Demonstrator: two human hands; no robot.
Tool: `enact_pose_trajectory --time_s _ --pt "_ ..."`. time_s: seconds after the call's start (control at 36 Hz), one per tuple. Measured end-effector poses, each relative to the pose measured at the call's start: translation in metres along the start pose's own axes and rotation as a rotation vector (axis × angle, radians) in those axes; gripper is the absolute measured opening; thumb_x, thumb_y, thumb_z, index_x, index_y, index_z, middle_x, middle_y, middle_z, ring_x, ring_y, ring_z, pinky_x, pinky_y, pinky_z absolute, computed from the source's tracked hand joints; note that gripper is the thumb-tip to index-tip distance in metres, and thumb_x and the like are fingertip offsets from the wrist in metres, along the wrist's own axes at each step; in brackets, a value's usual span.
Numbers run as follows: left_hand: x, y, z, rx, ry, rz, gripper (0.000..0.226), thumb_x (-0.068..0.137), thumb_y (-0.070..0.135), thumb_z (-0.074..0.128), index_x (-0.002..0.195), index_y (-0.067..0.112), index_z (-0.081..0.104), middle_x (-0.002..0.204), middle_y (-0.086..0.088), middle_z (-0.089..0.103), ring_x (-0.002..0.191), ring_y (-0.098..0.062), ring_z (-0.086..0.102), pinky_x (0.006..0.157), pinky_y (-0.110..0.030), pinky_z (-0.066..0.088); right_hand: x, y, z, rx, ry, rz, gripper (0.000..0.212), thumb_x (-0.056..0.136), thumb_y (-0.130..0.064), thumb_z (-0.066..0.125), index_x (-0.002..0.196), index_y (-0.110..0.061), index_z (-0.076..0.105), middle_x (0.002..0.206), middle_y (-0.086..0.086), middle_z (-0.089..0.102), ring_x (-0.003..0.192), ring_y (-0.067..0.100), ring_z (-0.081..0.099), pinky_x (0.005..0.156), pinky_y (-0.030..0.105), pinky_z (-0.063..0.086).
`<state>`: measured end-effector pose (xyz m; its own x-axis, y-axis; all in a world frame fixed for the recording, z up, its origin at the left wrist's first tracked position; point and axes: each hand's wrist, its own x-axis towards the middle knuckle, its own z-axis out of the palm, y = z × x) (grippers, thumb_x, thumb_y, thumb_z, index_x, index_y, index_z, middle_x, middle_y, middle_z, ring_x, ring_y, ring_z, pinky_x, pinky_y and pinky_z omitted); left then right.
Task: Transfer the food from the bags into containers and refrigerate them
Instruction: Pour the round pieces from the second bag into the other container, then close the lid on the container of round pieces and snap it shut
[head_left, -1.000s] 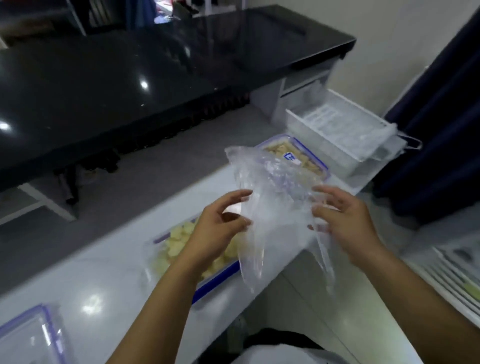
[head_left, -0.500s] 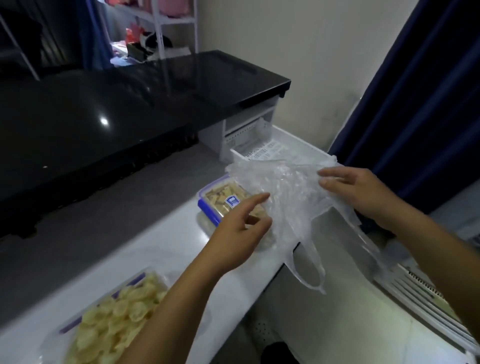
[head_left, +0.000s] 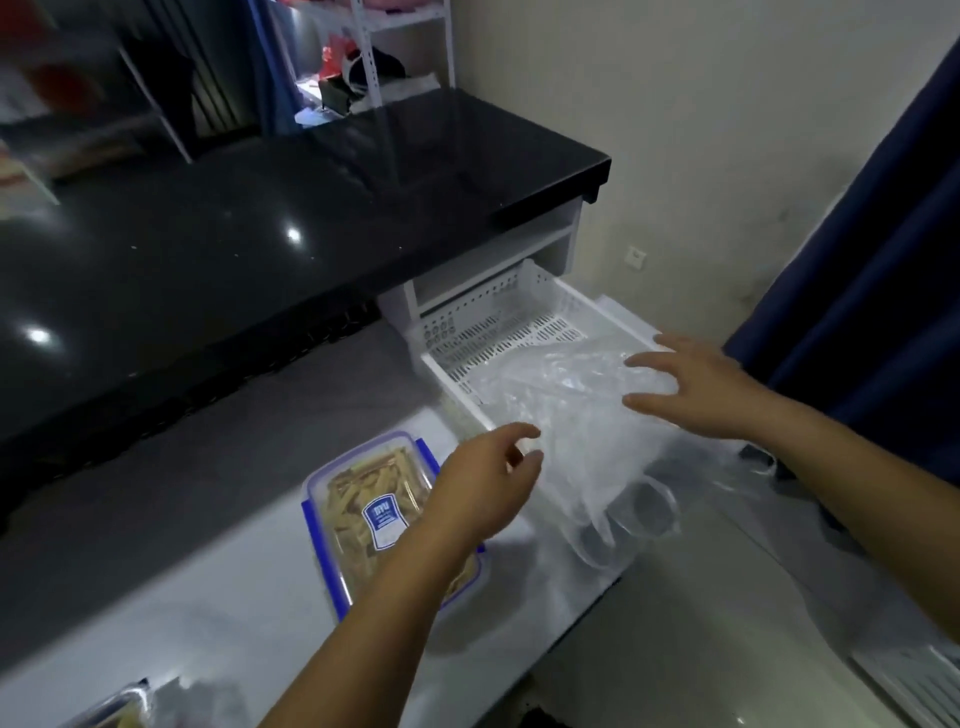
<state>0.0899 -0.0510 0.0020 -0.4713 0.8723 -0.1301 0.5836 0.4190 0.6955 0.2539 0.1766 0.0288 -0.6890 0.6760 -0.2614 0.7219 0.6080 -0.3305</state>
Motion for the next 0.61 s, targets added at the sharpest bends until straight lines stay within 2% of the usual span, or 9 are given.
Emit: enact_pose_trajectory --time_s 0.03,0.08,0.14,0.19,0.22,0.31,0.36,0.47,0.61 --pt "0.007 0.004 0.001 0.045 0.101 0.027 0.035 0.1 0.042 0.052 0.133 0.034 0.06 0.103 0.009 0.065 0.098 -0.015 0.063 0.086 -0.035 0.053 0.006 0.003 0.006 -0.035 0.005 -0.033 0.064 0.086 -0.069 0.055 0.144 -0.046 0.044 0.164 -0.002 0.022 0.15 0.026 0.019 0.117 0.048 0.019" --pt "0.023 0.012 0.008 0.17 0.175 0.099 0.044 0.101 0.046 0.049 0.143 0.032 0.051 0.131 0.0 0.058 0.125 -0.022 0.05 0.105 -0.039 0.043 0.015 0.006 0.017 -0.045 0.008 -0.1 0.062 0.089 -0.071 0.046 0.146 -0.047 0.041 0.165 -0.004 0.02 0.152 0.023 0.015 0.119 0.048 0.016" --pt "0.04 0.018 0.017 0.327 0.047 0.102 0.06 0.102 0.056 0.038 0.157 0.038 0.024 0.165 -0.004 0.023 0.151 -0.029 0.016 0.123 -0.046 0.015 0.023 0.007 0.029 -0.055 -0.034 -0.136 0.064 0.09 -0.073 0.037 0.149 -0.048 0.033 0.167 -0.006 0.015 0.153 0.022 0.01 0.122 0.05 0.013" --pt "0.054 0.019 0.03 0.49 -0.141 0.036 0.066 0.102 0.063 0.024 0.159 0.04 0.003 0.17 0.0 -0.007 0.155 -0.028 -0.011 0.125 -0.05 -0.006 0.029 0.01 0.041 -0.118 -0.111 -0.151 0.066 0.091 -0.075 0.028 0.152 -0.05 0.023 0.168 -0.009 0.007 0.154 0.021 0.001 0.123 0.053 0.006" --pt "0.059 0.017 0.036 0.55 -0.22 0.001 0.066 0.102 0.064 0.02 0.16 0.039 0.0 0.169 -0.001 -0.012 0.155 -0.028 -0.015 0.124 -0.051 -0.011 0.031 0.012 0.046 -0.164 -0.148 -0.151 0.067 0.091 -0.076 0.025 0.153 -0.05 0.02 0.168 -0.009 0.004 0.154 0.02 -0.003 0.122 0.054 0.003" --pt "0.065 0.009 0.049 0.652 -0.368 -0.063 0.067 0.101 0.066 0.013 0.16 0.036 0.003 0.17 -0.002 -0.006 0.155 -0.029 -0.014 0.121 -0.054 -0.017 0.035 0.016 0.054 -0.278 -0.23 -0.127 0.07 0.09 -0.078 0.02 0.153 -0.049 0.018 0.168 -0.009 0.0 0.154 0.02 -0.009 0.121 0.057 -0.003" --pt "0.064 0.006 0.049 0.624 -0.373 -0.045 0.066 0.1 0.067 0.013 0.159 0.039 0.004 0.17 0.0 -0.007 0.155 -0.027 -0.014 0.12 -0.055 -0.018 0.033 0.016 0.051 -0.27 -0.239 -0.125 0.078 0.084 -0.083 0.013 0.153 -0.049 0.018 0.168 -0.009 0.001 0.154 0.019 -0.009 0.121 0.058 -0.003" --pt "0.051 0.001 0.025 0.424 -0.282 -0.027 0.066 0.099 0.069 0.021 0.158 0.045 0.003 0.169 0.007 -0.009 0.155 -0.023 -0.012 0.122 -0.051 -0.012 0.02 -0.002 0.03 -0.193 -0.17 -0.168 0.094 0.068 -0.09 0.002 0.153 -0.05 0.016 0.168 -0.012 0.006 0.154 0.017 -0.004 0.121 0.058 -0.001" --pt "-0.015 -0.022 -0.032 0.267 -0.029 -0.087 0.068 0.098 0.068 0.029 0.156 0.049 0.001 0.169 0.013 -0.005 0.155 -0.015 -0.009 0.125 -0.046 -0.004 -0.013 -0.071 0.003 -0.047 -0.112 -0.306 0.085 0.076 -0.088 0.018 0.153 -0.052 0.018 0.166 -0.018 0.009 0.153 0.009 0.0 0.123 0.053 0.002"
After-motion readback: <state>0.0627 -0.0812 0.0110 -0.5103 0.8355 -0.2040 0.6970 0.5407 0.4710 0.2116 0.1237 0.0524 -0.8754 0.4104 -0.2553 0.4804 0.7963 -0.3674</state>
